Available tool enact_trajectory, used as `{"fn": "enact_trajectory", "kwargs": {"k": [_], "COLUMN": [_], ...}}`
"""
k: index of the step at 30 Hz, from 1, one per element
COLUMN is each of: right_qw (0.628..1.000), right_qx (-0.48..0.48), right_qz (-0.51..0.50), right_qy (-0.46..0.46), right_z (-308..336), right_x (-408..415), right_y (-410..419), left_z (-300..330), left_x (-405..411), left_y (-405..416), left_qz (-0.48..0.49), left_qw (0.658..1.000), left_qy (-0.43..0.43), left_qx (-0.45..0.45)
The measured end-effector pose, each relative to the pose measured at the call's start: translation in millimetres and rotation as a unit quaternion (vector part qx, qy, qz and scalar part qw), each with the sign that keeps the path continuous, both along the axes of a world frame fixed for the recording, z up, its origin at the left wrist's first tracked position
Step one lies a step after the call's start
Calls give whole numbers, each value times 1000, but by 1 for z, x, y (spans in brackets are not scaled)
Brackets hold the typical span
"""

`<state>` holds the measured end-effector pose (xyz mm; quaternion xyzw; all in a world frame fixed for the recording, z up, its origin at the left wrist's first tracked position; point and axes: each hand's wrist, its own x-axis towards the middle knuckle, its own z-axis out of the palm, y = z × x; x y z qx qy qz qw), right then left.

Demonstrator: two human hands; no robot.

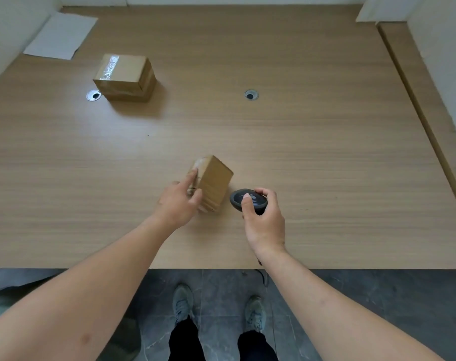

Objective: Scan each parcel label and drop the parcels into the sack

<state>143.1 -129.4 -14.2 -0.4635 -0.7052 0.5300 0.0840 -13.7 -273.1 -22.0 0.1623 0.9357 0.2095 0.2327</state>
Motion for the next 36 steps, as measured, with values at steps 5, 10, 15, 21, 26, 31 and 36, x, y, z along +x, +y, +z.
{"fn": "enact_trajectory", "kwargs": {"k": [5, 10, 15, 21, 26, 31, 36], "right_qw": [1000, 1000, 1000, 999, 999, 999, 999], "right_qx": [-5, -8, -9, -17, -17, -15, -18], "right_qz": [4, 6, 6, 3, 3, 10, 16], "right_qy": [6, 10, 21, 31, 36, 30, 44], "right_z": [-2, -3, -2, -1, -3, -9, -9], "right_x": [-1, 1, 2, -1, -4, -6, -13], "right_y": [-6, -8, -8, -10, -15, -19, -19], "left_z": [-10, -10, -9, -6, -13, -12, -1], "left_x": [-10, 4, 2, -12, -15, -10, -19], "left_y": [-11, -1, 4, -15, -20, -14, -17], "left_qz": [44, 39, 79, 133, 153, 80, 113], "left_qw": [998, 996, 995, 975, 978, 995, 990], "left_qy": [33, 45, 55, -81, 12, 59, -10], "left_qx": [4, -59, -22, 157, 143, -3, 85]}}
